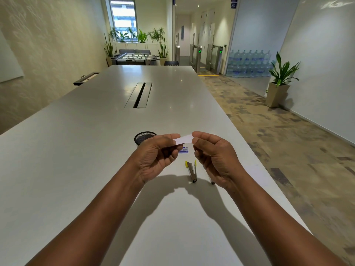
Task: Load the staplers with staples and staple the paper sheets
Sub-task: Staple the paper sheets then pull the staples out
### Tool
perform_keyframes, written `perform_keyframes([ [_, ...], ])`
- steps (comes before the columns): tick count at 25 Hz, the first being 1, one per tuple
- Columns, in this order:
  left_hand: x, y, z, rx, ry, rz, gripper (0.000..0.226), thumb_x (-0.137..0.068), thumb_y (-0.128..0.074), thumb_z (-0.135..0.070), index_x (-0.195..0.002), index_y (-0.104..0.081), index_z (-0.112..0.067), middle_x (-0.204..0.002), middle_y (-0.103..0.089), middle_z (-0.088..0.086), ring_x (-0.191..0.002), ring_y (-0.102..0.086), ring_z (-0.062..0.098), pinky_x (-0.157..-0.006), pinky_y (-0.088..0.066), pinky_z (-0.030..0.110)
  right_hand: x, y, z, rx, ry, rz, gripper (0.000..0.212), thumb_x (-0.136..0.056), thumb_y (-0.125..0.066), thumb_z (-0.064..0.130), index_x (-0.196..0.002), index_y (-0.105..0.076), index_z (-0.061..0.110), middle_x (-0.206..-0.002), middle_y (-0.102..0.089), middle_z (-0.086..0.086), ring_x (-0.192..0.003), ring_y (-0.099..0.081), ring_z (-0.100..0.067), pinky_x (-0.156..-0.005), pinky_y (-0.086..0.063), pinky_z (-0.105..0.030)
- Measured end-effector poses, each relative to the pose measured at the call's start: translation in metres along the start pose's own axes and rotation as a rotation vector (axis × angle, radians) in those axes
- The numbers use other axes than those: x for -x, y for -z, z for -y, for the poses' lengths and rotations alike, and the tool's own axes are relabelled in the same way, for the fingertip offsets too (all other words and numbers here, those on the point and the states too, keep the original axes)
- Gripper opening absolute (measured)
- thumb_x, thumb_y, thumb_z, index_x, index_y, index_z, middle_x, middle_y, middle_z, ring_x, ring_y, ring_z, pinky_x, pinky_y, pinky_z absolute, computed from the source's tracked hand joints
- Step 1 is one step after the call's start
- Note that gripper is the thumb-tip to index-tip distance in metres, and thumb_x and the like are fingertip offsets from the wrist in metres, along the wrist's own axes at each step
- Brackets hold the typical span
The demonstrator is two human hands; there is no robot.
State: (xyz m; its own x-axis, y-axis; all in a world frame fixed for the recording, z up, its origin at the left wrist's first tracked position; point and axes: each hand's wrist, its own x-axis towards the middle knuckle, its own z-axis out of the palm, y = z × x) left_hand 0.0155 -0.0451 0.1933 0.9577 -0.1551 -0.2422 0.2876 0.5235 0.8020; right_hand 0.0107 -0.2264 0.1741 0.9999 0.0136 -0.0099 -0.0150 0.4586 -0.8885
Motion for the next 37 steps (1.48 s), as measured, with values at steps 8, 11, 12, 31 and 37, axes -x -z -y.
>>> perform_keyframes([
  [8, 0.0013, 0.0001, -0.0018, 0.102, 0.046, 0.025, 0.023, -0.088, -0.057, 0.007, -0.107, -0.069, 0.011, -0.088, -0.073, 0.025, -0.067, -0.072, 0.021, -0.062, -0.06, 0.024, 0.0005, -0.0019, 0.006, -0.026, -0.029, -0.001, 0.016, -0.085, -0.074, -0.004, -0.1, -0.078, 0.001, -0.084, -0.075, -0.013, -0.067, -0.067, -0.015, -0.064, -0.058, -0.021],
  [11, 0.0026, -0.0021, -0.0053, 0.092, 0.031, 0.014, 0.022, -0.083, -0.063, 0.005, -0.104, -0.07, 0.011, -0.092, -0.073, 0.027, -0.069, -0.072, 0.023, -0.065, -0.06, 0.024, -0.0003, -0.0006, 0.0037, -0.051, -0.05, -0.002, 0.012, -0.086, -0.074, -0.002, -0.096, -0.08, 0.002, -0.081, -0.075, -0.011, -0.066, -0.066, -0.014, -0.062, -0.058, -0.021],
  [12, 0.004, -0.0032, -0.0063, 0.093, 0.024, 0.017, 0.027, -0.078, -0.067, 0.004, -0.103, -0.071, 0.012, -0.092, -0.073, 0.027, -0.069, -0.072, 0.023, -0.065, -0.06, 0.025, -0.0001, -0.0003, 0.0031, -0.059, -0.051, -0.002, 0.011, -0.086, -0.074, -0.001, -0.095, -0.08, 0.002, -0.081, -0.075, -0.012, -0.067, -0.066, -0.014, -0.062, -0.058, -0.021],
  [31, 0.0035, -0.0011, -0.0035, 0.083, 0.021, 0.039, 0.026, -0.073, -0.07, 0.002, -0.097, -0.073, 0.012, -0.096, -0.074, 0.028, -0.076, -0.075, 0.026, -0.068, -0.061, 0.026, 0.0034, -0.0045, 0.0031, -0.072, 0.021, 0.003, 0.023, -0.07, -0.084, 0.017, -0.091, -0.083, 0.008, -0.09, -0.078, -0.013, -0.07, -0.069, -0.013, -0.064, -0.057, -0.022],
  [37, -0.0004, 0.003, -0.001, -0.008, -0.025, 0.03, 0.02, -0.088, -0.061, 0.007, -0.103, -0.074, 0.005, -0.094, -0.075, 0.022, -0.08, -0.074, 0.024, -0.067, -0.06, 0.025, 0.0037, -0.0024, -0.0001, -0.05, 0.002, 0.006, 0.02, -0.087, -0.071, -0.004, -0.105, -0.077, 0.002, -0.097, -0.076, -0.019, -0.077, -0.067, -0.021, -0.07, -0.06, -0.026],
])
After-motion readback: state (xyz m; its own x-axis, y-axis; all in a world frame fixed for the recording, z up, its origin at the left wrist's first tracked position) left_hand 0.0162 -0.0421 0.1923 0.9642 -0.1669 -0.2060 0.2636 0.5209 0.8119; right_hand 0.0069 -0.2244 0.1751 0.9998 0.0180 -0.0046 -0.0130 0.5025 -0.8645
